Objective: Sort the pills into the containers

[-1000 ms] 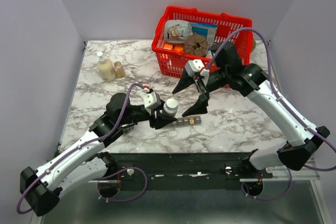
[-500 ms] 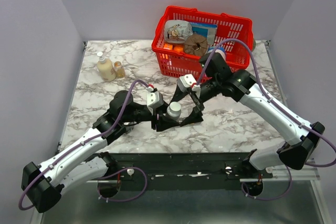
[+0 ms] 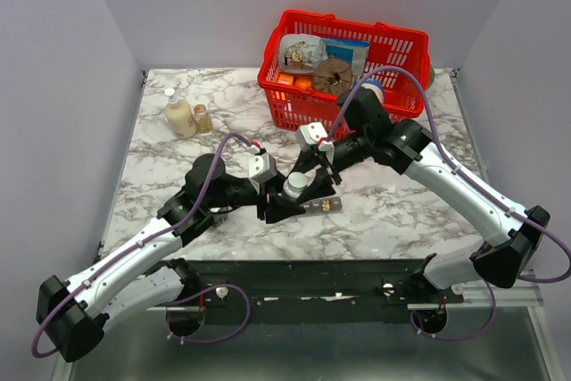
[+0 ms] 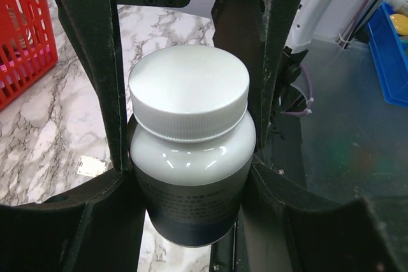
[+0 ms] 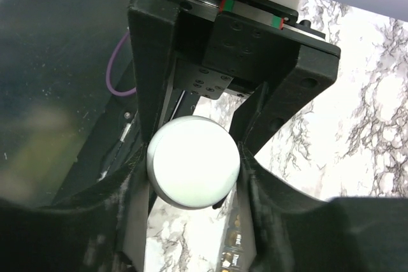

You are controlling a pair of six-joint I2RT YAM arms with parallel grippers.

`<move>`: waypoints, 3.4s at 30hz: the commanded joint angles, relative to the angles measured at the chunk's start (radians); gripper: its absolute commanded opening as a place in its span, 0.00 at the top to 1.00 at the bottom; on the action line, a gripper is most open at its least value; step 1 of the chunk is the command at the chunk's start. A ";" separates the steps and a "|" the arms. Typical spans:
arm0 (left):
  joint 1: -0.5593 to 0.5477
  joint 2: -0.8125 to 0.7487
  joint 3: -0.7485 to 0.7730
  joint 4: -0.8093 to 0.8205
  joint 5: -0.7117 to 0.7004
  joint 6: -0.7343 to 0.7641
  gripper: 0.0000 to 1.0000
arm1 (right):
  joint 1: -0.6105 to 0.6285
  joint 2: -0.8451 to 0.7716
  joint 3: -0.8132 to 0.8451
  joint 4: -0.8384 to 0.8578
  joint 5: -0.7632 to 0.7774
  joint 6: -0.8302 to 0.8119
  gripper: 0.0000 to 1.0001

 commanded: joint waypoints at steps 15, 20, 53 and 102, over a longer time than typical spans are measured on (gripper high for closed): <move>0.036 -0.132 0.019 -0.257 -0.099 0.118 0.01 | -0.084 -0.072 -0.148 0.110 0.097 0.113 0.69; 0.035 -0.194 0.059 -0.469 -0.236 0.307 0.01 | -0.164 -0.162 -0.274 0.137 0.183 0.121 0.69; 0.036 -0.262 -0.160 -0.245 -0.415 0.372 0.01 | -1.370 -0.098 -0.788 0.497 0.580 -0.015 0.48; -0.100 0.713 0.183 -0.346 -0.460 0.876 0.17 | -0.456 0.059 -0.527 0.452 0.431 0.178 0.64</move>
